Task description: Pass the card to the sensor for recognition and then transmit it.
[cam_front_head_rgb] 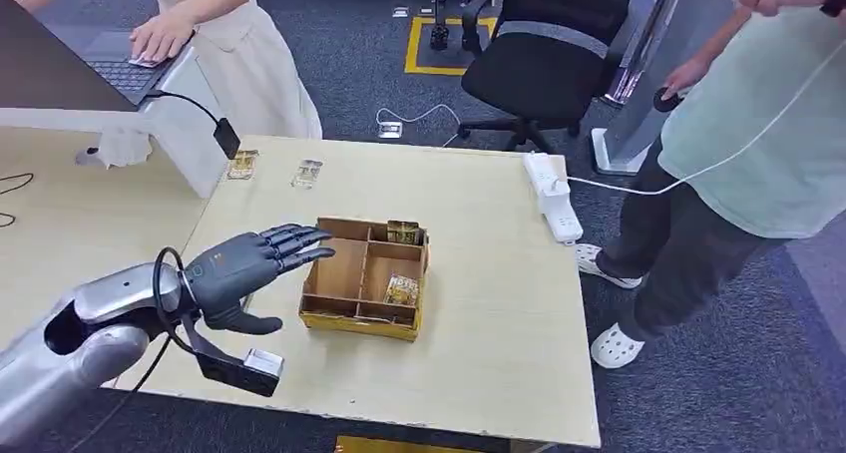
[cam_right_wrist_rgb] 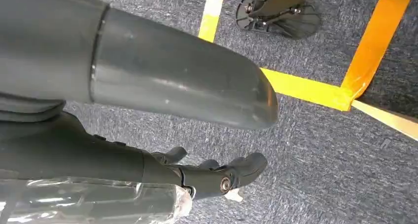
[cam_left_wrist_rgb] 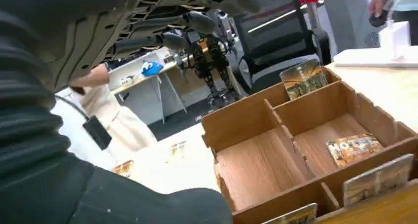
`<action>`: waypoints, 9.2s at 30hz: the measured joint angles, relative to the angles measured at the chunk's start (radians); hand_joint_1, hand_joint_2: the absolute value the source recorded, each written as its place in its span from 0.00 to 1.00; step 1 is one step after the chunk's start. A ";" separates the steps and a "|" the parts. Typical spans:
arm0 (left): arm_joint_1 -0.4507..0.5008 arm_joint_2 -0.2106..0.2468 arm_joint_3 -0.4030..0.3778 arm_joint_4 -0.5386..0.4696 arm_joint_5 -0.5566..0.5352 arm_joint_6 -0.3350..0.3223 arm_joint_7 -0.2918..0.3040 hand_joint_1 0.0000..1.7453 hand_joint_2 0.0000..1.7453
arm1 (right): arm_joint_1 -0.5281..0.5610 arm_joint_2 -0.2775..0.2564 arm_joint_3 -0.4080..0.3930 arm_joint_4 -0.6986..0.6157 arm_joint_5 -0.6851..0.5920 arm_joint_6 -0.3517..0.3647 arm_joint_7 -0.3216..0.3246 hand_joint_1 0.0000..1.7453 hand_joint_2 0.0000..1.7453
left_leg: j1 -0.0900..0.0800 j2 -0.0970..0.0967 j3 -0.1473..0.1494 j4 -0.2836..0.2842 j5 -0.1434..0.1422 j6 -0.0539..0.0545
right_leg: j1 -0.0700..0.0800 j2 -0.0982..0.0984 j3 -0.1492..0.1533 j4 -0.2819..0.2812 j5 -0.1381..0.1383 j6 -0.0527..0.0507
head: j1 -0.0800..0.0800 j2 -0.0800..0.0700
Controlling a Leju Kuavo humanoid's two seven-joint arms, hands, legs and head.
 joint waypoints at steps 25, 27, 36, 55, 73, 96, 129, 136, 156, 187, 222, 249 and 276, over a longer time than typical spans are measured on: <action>0.219 -0.255 -0.154 0.095 -0.594 0.313 0.423 0.00 1.00 | 0.037 0.010 -0.052 -0.069 0.084 0.005 0.115 0.00 0.00 | -0.001 0.000 0.000 0.000 -0.001 0.000 | -0.001 0.000 0.000 -0.001 0.000 0.000 | 0.000 0.000; 0.239 -0.274 -0.149 0.108 -0.606 0.312 0.432 0.00 1.00 | 0.042 0.013 -0.063 -0.076 0.092 0.008 0.119 0.00 0.00 | -0.001 0.000 0.000 0.000 -0.001 0.000 | -0.001 0.000 0.000 -0.001 0.000 0.000 | 0.001 0.000; 0.264 -0.314 -0.133 0.132 -0.611 0.309 0.439 0.00 1.00 | 0.048 0.017 -0.083 -0.090 0.094 0.012 0.121 0.00 0.00 | 0.000 0.000 0.000 0.000 0.000 0.000 | 0.000 0.000 0.000 0.000 0.000 0.000 | 0.000 0.000; 0.327 -0.382 -0.011 0.203 -0.687 0.268 0.488 0.00 1.00 | 0.081 0.064 -0.202 -0.119 0.251 0.119 0.144 0.00 0.00 | 0.000 0.000 0.000 0.000 0.000 0.000 | 0.000 0.000 0.000 0.000 0.000 0.000 | 0.001 0.000; 0.355 -0.436 0.141 0.240 -0.708 0.244 0.541 0.00 1.00 | 0.123 0.170 -0.421 -0.151 0.417 0.240 0.133 0.00 0.00 | 0.000 0.000 0.000 0.000 0.000 0.000 | 0.000 -0.001 0.000 0.000 0.000 0.000 | 0.001 0.000; 0.355 -0.444 0.188 0.241 -0.655 0.244 0.512 0.00 1.00 | 0.148 0.246 -0.569 -0.175 0.543 0.337 0.109 0.00 0.00 | 0.000 0.000 0.000 0.000 0.000 0.000 | 0.000 0.000 0.000 0.000 0.000 0.000 | 0.000 0.000; 0.354 -0.432 0.188 0.240 -0.593 0.231 0.460 0.00 1.00 | 0.149 0.296 -0.665 -0.174 0.597 0.376 0.080 0.00 0.00 | 0.000 0.000 0.000 0.000 0.000 0.000 | 0.000 0.000 0.000 0.000 0.000 0.000 | 0.001 0.000; 0.352 -0.413 0.176 0.230 -0.528 0.213 0.420 0.00 1.00 | 0.149 0.309 -0.693 -0.171 0.627 0.392 0.063 0.00 0.00 | 0.000 0.000 0.000 0.000 0.000 0.000 | 0.000 0.000 0.000 0.000 0.000 0.000 | 0.001 0.000; 0.319 -0.334 0.101 0.185 -0.434 0.190 0.358 0.00 1.00 | 0.136 0.324 -0.725 -0.144 0.639 0.395 0.038 0.00 0.00 | 0.000 0.000 0.000 0.000 0.000 0.000 | 0.000 0.000 0.000 0.000 0.000 0.000 | 0.000 0.000; 0.310 -0.318 0.083 0.185 -0.405 0.192 0.359 1.00 1.00 | 0.125 0.327 -0.732 -0.125 0.646 0.393 0.027 0.00 0.00 | 0.000 0.000 0.000 0.000 0.000 0.000 | 0.000 0.000 0.000 0.000 0.000 0.000 | 0.000 0.000; 0.301 -0.309 0.077 0.185 -0.380 0.194 0.359 1.00 1.00 | 0.115 0.327 -0.732 -0.111 0.646 0.393 0.018 0.00 0.00 | 0.000 0.000 0.000 0.000 0.000 0.000 | 0.000 0.000 0.000 0.000 0.000 0.000 | 0.000 0.000; 0.093 -0.060 0.400 0.063 -0.121 0.177 0.295 1.00 1.00 | 0.125 0.327 -0.734 -0.106 0.627 0.388 -0.005 0.00 0.00 | 0.002 0.000 0.000 -0.001 0.002 -0.004 | 0.001 0.000 -0.001 0.002 0.000 -0.002 | 0.000 0.000; -0.123 -0.242 0.407 0.282 -0.247 0.315 0.512 1.00 1.00 | 0.097 0.325 -0.705 -0.102 0.627 0.374 0.010 0.00 0.00 | 0.002 0.000 -0.001 -0.001 0.003 -0.005 | 0.001 0.000 -0.003 0.002 0.002 -0.004 | 0.000 0.000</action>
